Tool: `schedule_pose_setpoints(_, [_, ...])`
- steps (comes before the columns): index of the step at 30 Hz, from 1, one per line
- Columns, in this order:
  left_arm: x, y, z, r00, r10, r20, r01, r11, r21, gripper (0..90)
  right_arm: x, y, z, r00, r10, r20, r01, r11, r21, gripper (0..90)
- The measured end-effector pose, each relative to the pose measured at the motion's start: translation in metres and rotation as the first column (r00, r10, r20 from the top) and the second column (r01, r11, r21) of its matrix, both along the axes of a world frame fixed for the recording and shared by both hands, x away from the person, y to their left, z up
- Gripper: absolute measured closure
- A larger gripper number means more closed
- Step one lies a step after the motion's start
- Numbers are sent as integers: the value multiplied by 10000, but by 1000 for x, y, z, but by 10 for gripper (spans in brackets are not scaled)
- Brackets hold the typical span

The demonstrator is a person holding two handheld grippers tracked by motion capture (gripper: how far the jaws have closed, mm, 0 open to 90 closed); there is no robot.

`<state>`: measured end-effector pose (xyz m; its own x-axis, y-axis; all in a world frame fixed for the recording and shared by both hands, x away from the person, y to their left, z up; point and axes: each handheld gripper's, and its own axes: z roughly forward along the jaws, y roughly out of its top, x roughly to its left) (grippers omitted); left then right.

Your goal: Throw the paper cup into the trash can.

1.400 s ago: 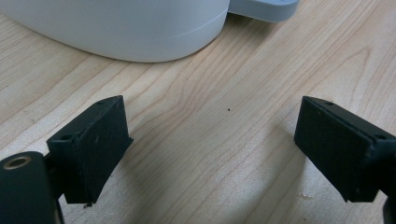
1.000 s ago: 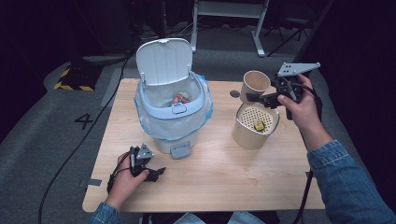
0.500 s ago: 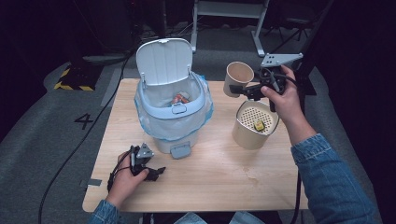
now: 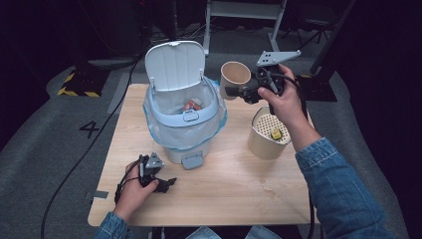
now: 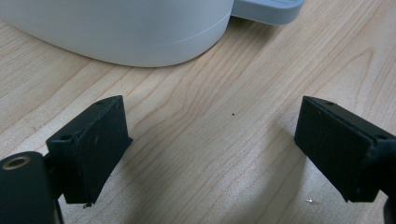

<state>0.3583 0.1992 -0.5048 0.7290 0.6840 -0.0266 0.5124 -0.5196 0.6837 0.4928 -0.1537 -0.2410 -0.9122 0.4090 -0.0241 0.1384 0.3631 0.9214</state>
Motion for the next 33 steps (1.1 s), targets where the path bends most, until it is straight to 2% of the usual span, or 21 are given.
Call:
schedule_pose_setpoints(4, [0,0,0,10000,4,-8,-4,10000,-3,102,0,19,2,9997,194,120,-194,9998,-7,287])
schedule_pose_setpoints(18, [0,0,0,10000,6,42,-6,10000,17,103,1,57,-3,9992,336,206,-336,9994,37,285])
schedule_pose_setpoints(24, [0,0,0,10000,-4,73,4,10000,52,103,5,78,-9,9991,417,105,-413,9987,-309,285])
schedule_pose_setpoints(33, [0,0,0,10000,-3,63,3,10000,47,102,10,94,-20,9993,377,-86,-384,9947,-958,280])
